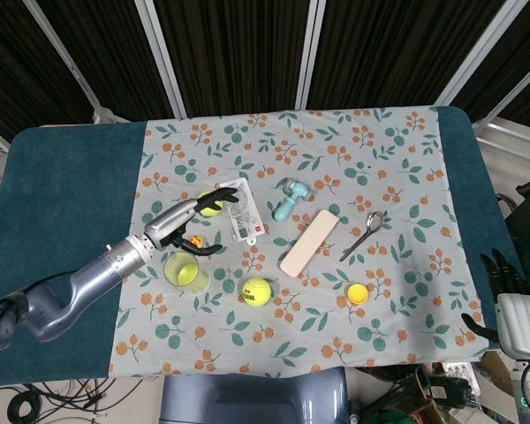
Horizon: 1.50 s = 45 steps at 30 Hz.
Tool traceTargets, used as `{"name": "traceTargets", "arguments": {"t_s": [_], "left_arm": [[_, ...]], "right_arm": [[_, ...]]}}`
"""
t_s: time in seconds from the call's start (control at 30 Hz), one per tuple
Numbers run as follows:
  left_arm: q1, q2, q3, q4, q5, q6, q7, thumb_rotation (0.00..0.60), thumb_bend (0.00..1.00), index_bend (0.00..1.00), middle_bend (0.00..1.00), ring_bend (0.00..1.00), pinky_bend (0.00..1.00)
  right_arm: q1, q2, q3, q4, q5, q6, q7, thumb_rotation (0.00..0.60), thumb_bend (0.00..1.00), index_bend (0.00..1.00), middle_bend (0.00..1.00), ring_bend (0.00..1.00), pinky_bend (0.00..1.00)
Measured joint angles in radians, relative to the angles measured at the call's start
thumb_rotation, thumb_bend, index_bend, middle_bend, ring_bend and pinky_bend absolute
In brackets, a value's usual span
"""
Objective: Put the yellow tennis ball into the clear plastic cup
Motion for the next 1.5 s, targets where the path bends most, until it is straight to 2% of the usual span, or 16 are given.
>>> {"name": "traceTargets", "arguments": {"t_s": [0.27,0.43,0.7,0.87,1.07,1.2,1.5], "left_arm": [[0.01,0.011,-0.005,0.013,-0.015,0.009,0.052,0.6,0.31,0.05,0.11,0.05,0.17],[0.019,0.016,-0.003,0.057,-0.059,0.002,0.209,0.6,0.2,0.02,0.07,0.04,0.13],[0.022,0.021,0.014,0.18,-0.173,-0.066,0.532,0.6,0.19,0.0,0.05,0.0,0.05],[0.011,0.0,0.024,0.281,-0.202,-0.116,0.618,0.6,0.19,0.0,0.05,0.0,0.05],[-0.009,-0.061,0.027,0.405,-0.211,-0.18,0.615,0.6,0.19,0.0,0.06,0.0,0.05],[-0.024,-0.106,0.022,0.461,-0.193,-0.204,0.548,0.6,0.13,0.0,0.05,0.0,0.05],[-0.092,-0.246,0.043,0.667,-0.083,-0.275,0.399,0.6,0.13,0.0,0.05,0.0,0.1]], "right_arm": [[-0.002,0.001,-0.001,-0.002,0.004,-0.002,0.001,0.6,0.09,0.03,0.0,0.11,0.26],[-0.005,0.007,-0.001,-0.004,0.005,-0.001,0.015,0.6,0.09,0.03,0.0,0.11,0.26],[-0.005,0.004,0.005,-0.009,0.015,-0.002,0.019,0.6,0.09,0.03,0.0,0.11,0.26],[-0.003,0.001,0.007,-0.006,0.02,-0.005,0.016,0.6,0.09,0.03,0.0,0.11,0.26],[-0.009,0.003,0.0,-0.013,0.008,0.005,0.009,0.6,0.09,0.03,0.0,0.11,0.26],[-0.012,0.001,-0.002,-0.017,0.002,0.013,-0.014,0.6,0.09,0.02,0.0,0.11,0.26],[-0.012,0.002,0.005,-0.019,0.021,0.008,-0.029,0.6,0.09,0.02,0.0,0.11,0.26]]}}
